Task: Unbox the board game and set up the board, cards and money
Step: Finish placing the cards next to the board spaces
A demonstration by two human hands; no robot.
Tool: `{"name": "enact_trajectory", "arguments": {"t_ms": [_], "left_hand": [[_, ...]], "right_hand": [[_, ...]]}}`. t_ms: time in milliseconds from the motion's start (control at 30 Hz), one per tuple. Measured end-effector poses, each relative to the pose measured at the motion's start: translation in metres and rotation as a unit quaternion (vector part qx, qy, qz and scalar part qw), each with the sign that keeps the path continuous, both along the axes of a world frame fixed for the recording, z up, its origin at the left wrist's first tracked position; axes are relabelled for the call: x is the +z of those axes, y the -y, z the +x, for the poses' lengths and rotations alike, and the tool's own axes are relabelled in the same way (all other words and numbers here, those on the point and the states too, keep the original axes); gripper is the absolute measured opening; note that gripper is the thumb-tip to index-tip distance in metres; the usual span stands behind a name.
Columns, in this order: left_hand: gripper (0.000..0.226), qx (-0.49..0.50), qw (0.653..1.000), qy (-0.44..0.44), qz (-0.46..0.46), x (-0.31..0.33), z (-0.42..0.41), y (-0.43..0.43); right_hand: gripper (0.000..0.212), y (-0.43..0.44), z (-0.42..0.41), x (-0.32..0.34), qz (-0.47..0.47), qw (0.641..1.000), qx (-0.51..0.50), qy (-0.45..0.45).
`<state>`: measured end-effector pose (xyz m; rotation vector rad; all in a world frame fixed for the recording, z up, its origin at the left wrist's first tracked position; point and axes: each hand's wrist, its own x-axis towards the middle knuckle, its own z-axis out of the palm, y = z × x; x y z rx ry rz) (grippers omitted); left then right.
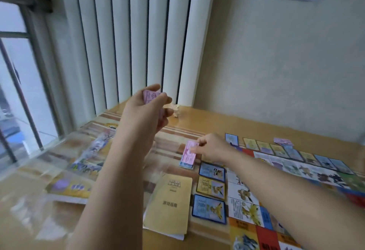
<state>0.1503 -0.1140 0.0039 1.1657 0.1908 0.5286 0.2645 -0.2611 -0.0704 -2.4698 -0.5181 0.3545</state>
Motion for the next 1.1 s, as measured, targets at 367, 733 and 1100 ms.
{"name": "enact_trajectory", "arguments": {"t_ms": [367,733,1100], "left_hand": [[0.019,-0.055,0.998,0.006,0.007,0.004,-0.003,0.013],[0.046,-0.260,0.946,0.009,0.193,0.008,-0.057,0.118],[0.048,-0.419,0.870,-0.005,0.259,-0.008,-0.127,0.234]], "right_hand": [[0.018,0.002,-0.014,0.019,0.100,0.982,-0.042,0.156],[0.014,0.110,-0.138,0.112,0.225,0.961,0.091,0.129],[0.019,0.236,-0.239,0.086,0.204,0.966,0.029,0.157]]}}
